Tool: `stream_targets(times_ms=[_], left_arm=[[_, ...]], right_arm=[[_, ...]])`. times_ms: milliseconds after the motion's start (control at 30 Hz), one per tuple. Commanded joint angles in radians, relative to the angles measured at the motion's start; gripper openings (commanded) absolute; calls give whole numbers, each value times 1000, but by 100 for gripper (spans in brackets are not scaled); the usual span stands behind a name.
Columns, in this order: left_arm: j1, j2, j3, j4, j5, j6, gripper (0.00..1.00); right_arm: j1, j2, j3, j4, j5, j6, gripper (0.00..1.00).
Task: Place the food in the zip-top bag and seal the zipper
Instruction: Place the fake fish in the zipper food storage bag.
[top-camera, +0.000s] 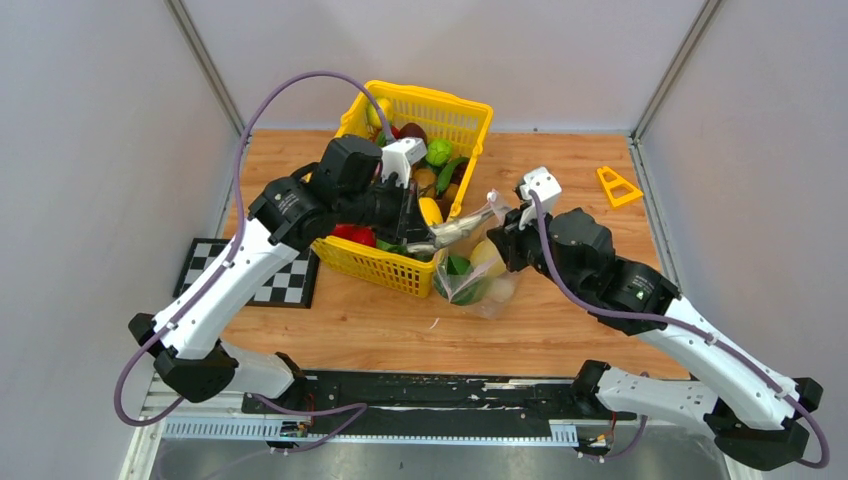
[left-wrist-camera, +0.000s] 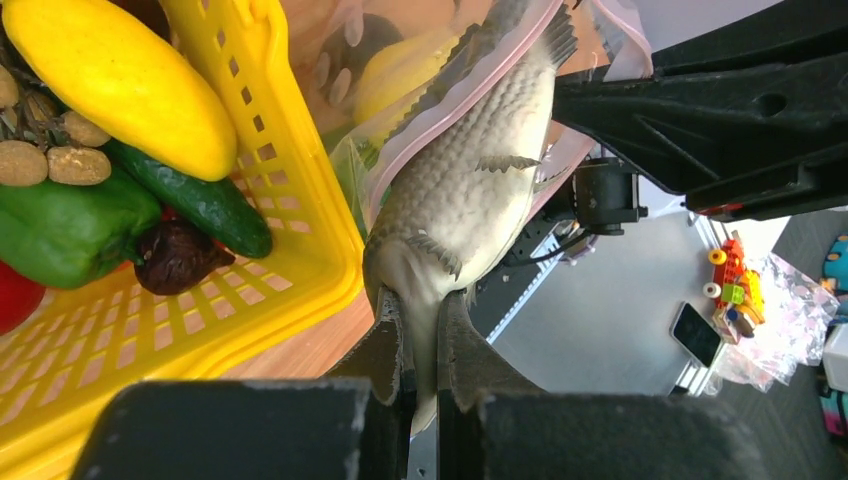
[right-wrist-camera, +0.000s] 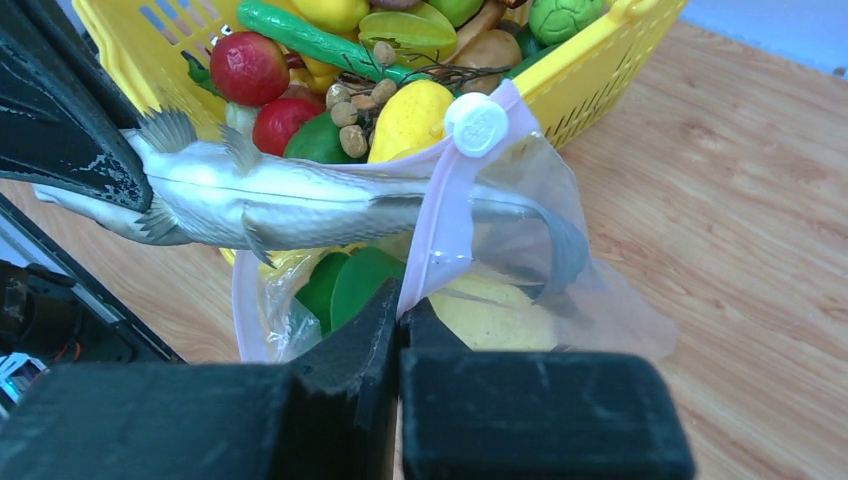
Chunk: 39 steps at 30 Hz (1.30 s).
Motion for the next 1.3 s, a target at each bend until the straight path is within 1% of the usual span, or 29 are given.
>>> stream_targets(times_ms=[0, 167, 233, 333, 433, 533, 633, 667, 700, 733, 800, 833, 900, 933, 1000, 1100, 1267], left_arm=[[-5, 40, 53, -37, 33, 28, 3], [-9, 28, -48, 84, 67, -34, 2], [-9, 32, -64, 106, 87, -43, 2], [-10, 71, -34, 52, 75, 2, 4], [-10, 126, 34, -24, 46, 47, 7], [-18, 179, 86, -17, 84, 62, 6], [-25, 237, 155, -43, 75, 77, 6], [-27, 247, 165, -39, 80, 81, 8], [-27, 254, 172, -35, 82, 83, 15], [-27, 258, 176, -32, 82, 88, 24], [-27, 248, 162, -13, 72, 93, 48], [-27, 226, 144, 8, 70, 95, 57], [-27, 186, 100, 53, 59, 95, 67], [-27, 167, 78, 72, 50, 95, 73], [-27, 124, 23, 118, 44, 99, 78], [-27, 71, -50, 162, 71, 110, 79], [-27, 10, -118, 155, 71, 168, 79]], right_arm=[[52, 8, 4, 111, 104, -61, 0], [76, 10, -12, 165, 119, -55, 0], [82, 10, -18, 172, 119, -62, 0], [84, 14, -19, 163, 126, -72, 0], [84, 8, -27, 166, 124, -78, 0], [86, 7, -32, 172, 114, -83, 0], [86, 9, -33, 168, 118, -84, 0], [87, 8, -35, 165, 123, -85, 0], [86, 7, -36, 165, 128, -84, 0], [86, 5, -38, 165, 135, -82, 0], [86, -1, -49, 169, 158, -72, 0], [86, -4, -54, 171, 172, -64, 0], [86, -10, -67, 180, 190, -50, 0], [86, -12, -72, 185, 198, -42, 0], [85, -8, -77, 187, 210, -22, 0], [83, 3, -72, 180, 208, -1, 0], [75, 15, -68, 189, 177, 29, 0]])
